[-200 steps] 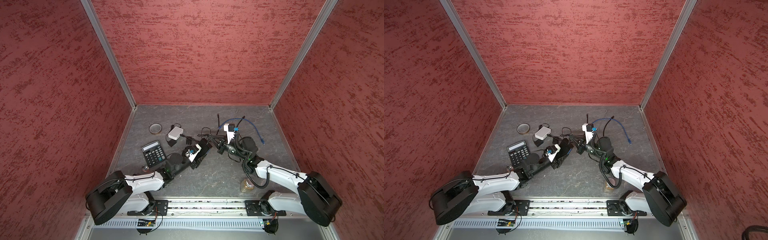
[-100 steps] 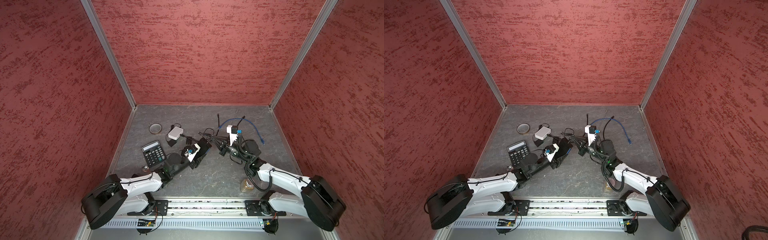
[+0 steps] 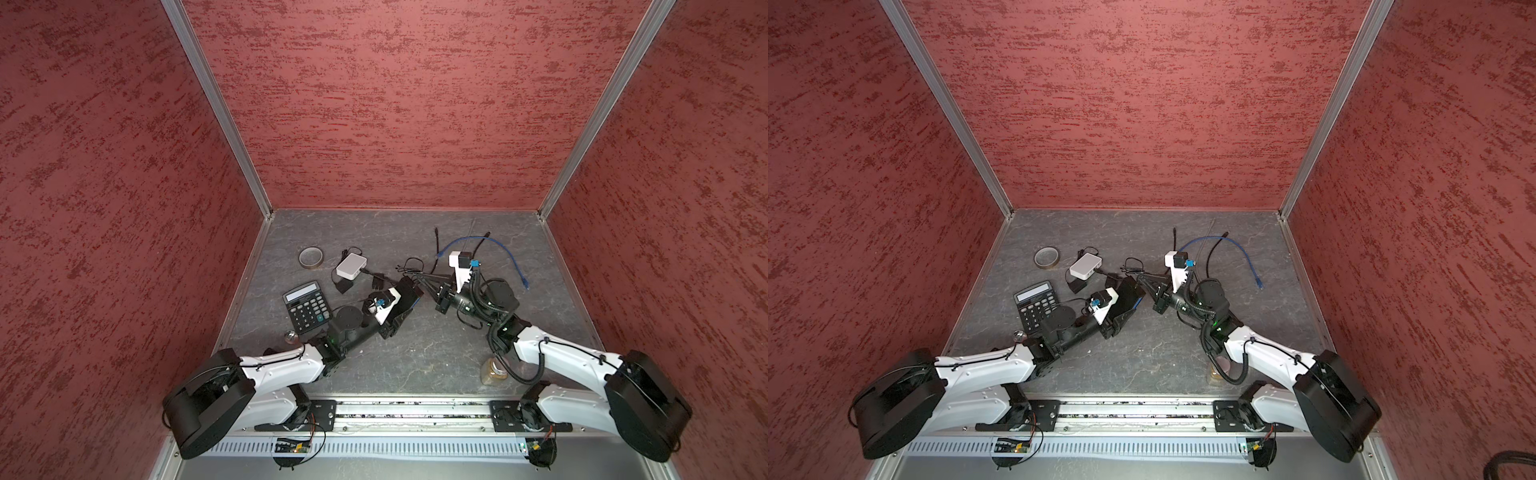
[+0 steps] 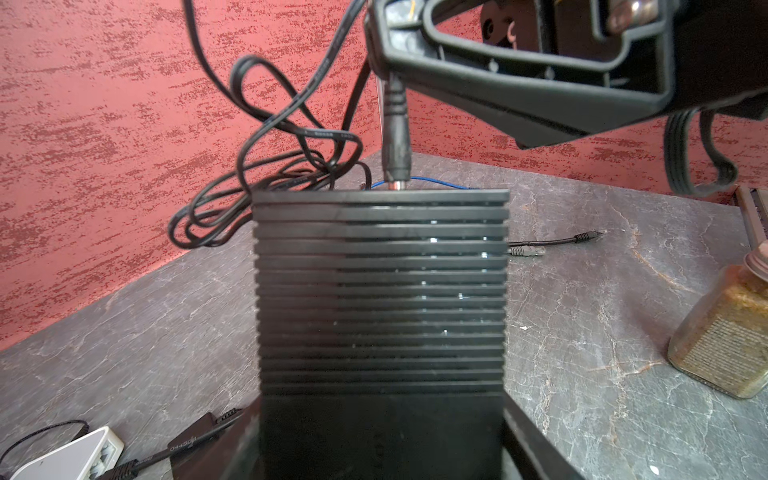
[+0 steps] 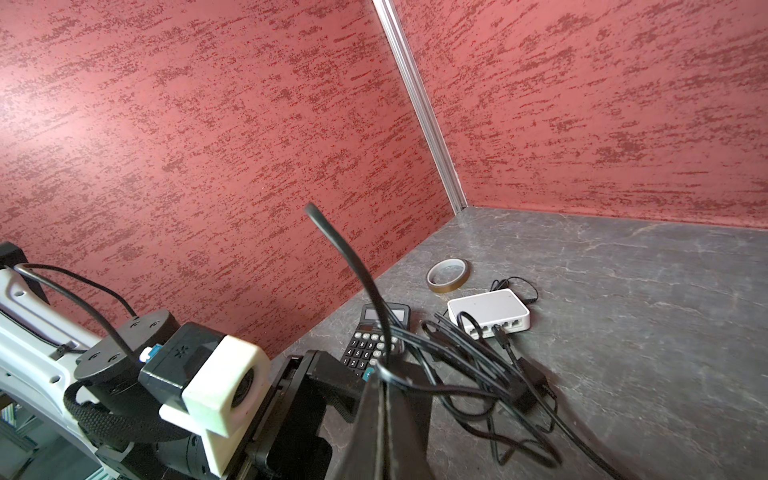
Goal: Insert the plug into the switch port
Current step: 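Push the barrel plug down into the box port with the right gripper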
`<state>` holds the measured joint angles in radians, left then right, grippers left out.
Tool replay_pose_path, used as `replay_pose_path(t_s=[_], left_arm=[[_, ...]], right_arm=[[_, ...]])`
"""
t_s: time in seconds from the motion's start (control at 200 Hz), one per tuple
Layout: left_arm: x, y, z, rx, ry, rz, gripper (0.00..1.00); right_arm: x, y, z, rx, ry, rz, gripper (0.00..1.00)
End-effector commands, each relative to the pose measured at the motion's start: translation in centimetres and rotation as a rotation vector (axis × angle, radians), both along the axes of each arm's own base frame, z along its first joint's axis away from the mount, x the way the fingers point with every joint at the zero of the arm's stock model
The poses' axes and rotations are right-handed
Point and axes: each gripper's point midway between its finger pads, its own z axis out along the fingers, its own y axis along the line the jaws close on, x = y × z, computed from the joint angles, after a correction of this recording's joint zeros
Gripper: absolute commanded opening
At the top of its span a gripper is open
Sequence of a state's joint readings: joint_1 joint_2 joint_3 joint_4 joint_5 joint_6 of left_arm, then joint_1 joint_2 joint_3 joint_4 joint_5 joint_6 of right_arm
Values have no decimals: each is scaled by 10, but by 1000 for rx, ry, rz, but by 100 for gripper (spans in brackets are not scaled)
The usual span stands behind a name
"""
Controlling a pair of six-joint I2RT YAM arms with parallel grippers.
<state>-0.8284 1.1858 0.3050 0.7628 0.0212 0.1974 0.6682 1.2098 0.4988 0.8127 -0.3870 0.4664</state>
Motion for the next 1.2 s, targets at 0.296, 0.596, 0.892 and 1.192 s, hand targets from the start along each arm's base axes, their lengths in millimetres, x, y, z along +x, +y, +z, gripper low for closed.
replay_pose_path(t_s=[0.296, 0.596, 0.892, 1.192], left_arm=[[-8, 5, 127, -297, -306, -23, 27], [-7, 10, 150, -344, -366, -9, 26], [-12, 11, 174, -392, -417, -48, 26], [-16, 8, 193, -413, -467, -78, 26]], right_arm=[[-18, 19, -57, -117, 201, 90, 0], [-26, 23, -77, -157, 241, 90, 0], [-28, 21, -95, -186, 272, 81, 0], [-35, 24, -107, -202, 308, 109, 0]])
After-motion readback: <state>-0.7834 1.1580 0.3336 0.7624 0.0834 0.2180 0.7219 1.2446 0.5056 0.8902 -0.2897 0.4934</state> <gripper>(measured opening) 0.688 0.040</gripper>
